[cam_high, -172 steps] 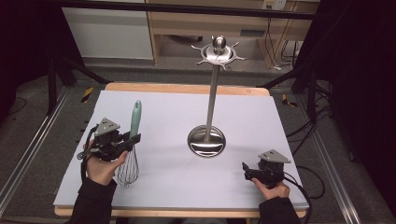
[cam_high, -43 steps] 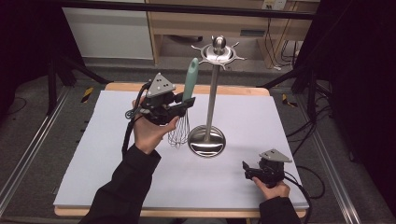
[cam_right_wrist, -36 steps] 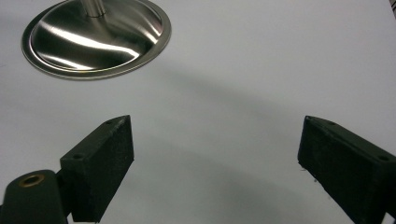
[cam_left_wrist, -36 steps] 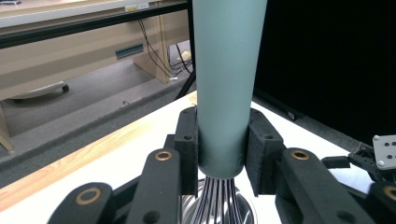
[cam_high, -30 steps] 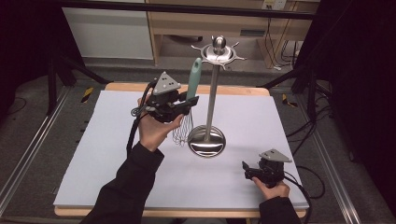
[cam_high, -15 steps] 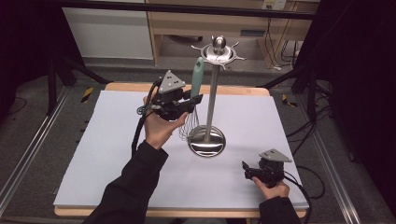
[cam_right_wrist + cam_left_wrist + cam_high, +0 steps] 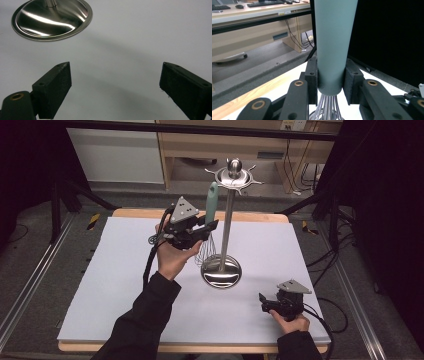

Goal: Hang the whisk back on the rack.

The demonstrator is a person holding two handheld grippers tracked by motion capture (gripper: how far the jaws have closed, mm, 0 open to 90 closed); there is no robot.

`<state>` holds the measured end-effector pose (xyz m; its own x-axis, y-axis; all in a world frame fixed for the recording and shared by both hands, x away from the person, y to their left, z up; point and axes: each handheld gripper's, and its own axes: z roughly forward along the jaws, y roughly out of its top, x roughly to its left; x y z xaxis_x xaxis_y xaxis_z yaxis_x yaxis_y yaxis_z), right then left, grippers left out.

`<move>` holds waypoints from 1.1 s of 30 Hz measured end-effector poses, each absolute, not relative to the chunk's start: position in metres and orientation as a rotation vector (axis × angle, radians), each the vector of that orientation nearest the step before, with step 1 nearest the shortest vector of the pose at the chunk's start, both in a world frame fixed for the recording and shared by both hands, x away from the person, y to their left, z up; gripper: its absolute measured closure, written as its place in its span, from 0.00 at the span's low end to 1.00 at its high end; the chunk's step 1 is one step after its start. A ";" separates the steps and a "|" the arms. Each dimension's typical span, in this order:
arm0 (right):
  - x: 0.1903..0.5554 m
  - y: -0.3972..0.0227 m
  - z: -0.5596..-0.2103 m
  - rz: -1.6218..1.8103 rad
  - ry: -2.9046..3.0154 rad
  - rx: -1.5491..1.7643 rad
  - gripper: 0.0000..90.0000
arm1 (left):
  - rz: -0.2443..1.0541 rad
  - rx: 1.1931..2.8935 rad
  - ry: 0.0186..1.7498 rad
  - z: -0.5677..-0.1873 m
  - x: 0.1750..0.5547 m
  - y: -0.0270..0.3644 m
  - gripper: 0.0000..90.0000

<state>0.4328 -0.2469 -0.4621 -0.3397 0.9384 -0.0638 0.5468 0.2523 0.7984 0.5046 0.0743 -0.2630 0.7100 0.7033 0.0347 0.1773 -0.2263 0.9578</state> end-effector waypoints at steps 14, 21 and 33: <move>0.433 -0.246 -0.462 0.944 1.987 1.355 0.12 | 0.579 1.738 0.707 -0.262 0.499 0.083 0.67; 0.432 -0.247 -0.461 0.943 1.983 1.354 0.12 | 0.588 1.744 0.704 -0.270 0.491 0.094 0.61; 0.431 -0.247 -0.461 0.950 1.979 1.356 0.12 | 0.569 1.753 0.729 -0.299 0.476 0.121 0.51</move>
